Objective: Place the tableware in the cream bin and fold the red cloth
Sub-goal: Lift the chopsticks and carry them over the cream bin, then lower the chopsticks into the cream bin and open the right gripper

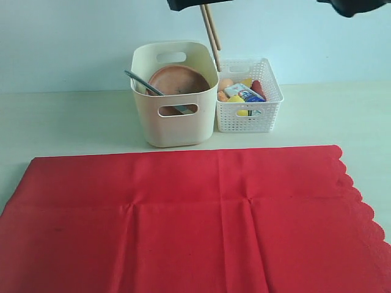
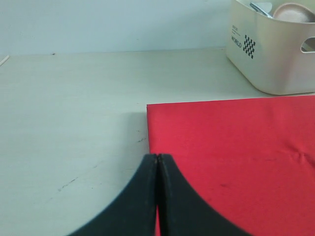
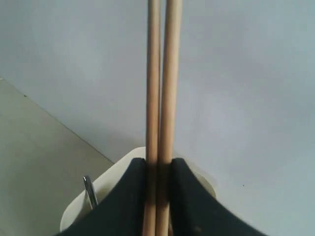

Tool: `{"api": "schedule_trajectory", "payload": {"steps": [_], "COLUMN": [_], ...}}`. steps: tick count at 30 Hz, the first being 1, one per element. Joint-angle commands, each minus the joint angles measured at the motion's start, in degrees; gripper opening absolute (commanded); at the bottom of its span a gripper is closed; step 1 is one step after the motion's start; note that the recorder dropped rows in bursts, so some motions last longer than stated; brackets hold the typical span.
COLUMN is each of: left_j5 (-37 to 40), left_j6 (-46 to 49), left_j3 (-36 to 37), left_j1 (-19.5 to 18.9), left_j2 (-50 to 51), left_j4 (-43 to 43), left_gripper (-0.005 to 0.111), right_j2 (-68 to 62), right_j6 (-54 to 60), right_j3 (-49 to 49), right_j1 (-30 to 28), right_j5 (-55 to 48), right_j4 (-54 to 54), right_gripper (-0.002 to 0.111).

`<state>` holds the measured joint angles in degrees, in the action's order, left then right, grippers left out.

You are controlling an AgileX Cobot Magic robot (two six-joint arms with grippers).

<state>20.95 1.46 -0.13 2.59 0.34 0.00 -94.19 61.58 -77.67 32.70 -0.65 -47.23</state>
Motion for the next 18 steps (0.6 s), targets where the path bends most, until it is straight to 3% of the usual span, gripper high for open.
{"api": "schedule_trajectory", "payload": {"steps": [1, 8, 18], "left_j5": [-0.5, -0.5, -0.5], "left_j6": [0.0, 0.0, 0.0], "left_j3": [0.1, 0.1, 0.1], "left_j1": [0.0, 0.0, 0.0], "left_j2": [-0.3, -0.3, -0.3], "left_j4": [-0.6, -0.6, -0.6], "left_gripper": [0.0, 0.0, 0.0], "right_j2": [-6.1, -15.1, -25.9], "right_j6": [2.9, 11.1, 10.2], "right_j3": [-5.7, -14.0, -22.9], "right_j1": [-0.1, -0.1, -1.8], "right_j5": [0.3, -3.4, -2.5], "right_j4": [0.1, 1.2, 0.6], "right_gripper": [0.0, 0.0, 0.0]}}
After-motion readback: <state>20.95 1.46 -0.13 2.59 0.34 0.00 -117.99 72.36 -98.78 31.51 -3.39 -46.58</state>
